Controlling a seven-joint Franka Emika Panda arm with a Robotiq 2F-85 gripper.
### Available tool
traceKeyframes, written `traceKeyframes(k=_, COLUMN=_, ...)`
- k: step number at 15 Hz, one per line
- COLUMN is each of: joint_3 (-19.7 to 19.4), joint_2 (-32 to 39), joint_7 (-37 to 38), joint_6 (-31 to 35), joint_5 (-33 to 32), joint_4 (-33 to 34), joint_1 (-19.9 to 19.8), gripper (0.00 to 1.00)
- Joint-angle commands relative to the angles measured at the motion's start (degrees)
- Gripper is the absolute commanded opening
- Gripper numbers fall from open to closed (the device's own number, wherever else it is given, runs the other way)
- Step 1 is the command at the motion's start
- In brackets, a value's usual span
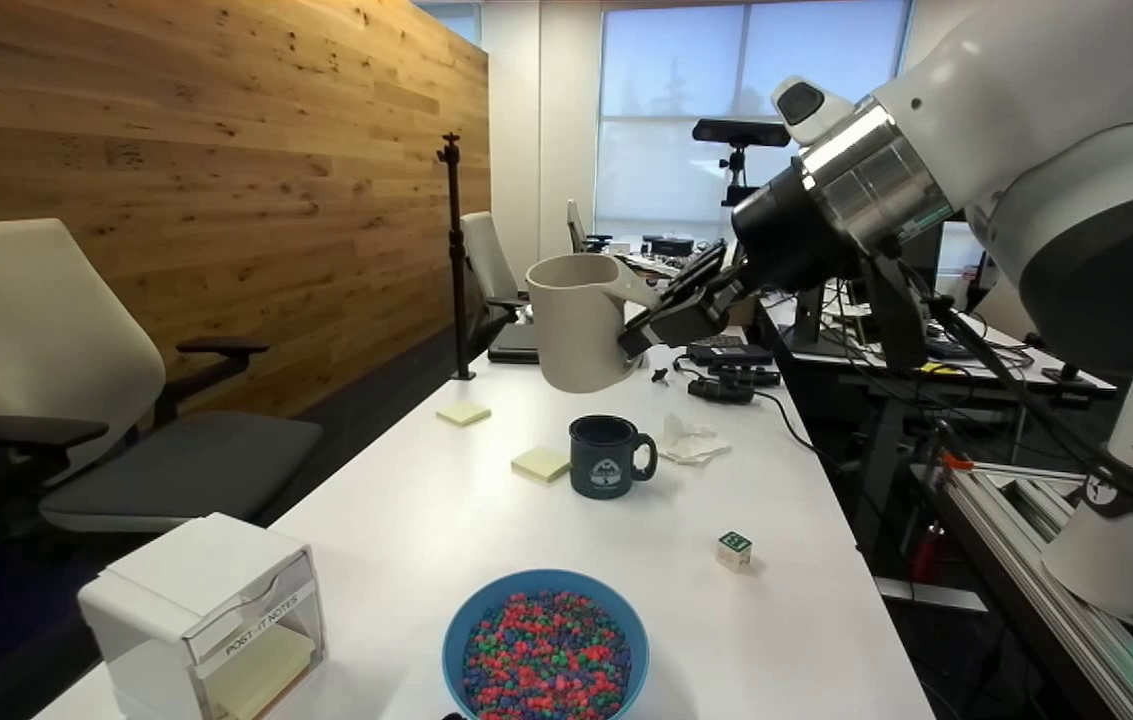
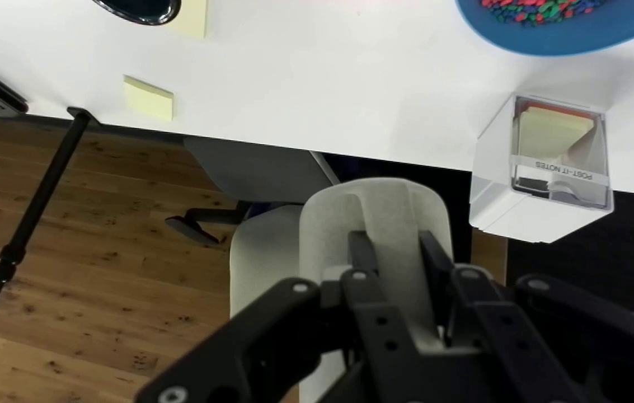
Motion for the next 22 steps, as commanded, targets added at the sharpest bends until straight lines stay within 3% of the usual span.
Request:
traceKeyframes(k=1, joint_3=-1.2, joint_2=2.3, joint_7=-2.4, joint_6=-4.3, joint_5=5.2, joint_4=0.0, joint_1=3.8, gripper=0.06)
traceKeyframes(k=3, joint_3=1.1, joint_2=1.7, joint_7=-2.8, joint_6=-3.7, joint_5=7.2, joint_4=0.0, joint_1=2.1, gripper=0.06)
traceKeyframes(k=9, joint_3=3.2, joint_2=3.3, joint_7=-4.9, joint_6=-6.1, joint_5=12.2, joint_4=0.0, joint_1=1.9, gripper=0.06)
traceKeyframes(k=17, joint_3=3.6, joint_2=10.2, joint_7=-11.2, joint_6=-18.4, joint_5=10.6, joint_4=0.0, joint_1=1.9, gripper=0.06)
traceKeyframes(k=22, joint_3=2.8, joint_2=14.1, joint_7=-17.1, joint_6=-22.2, joint_5=10.4, joint_4=0.1, joint_1=1.9, gripper=0.06)
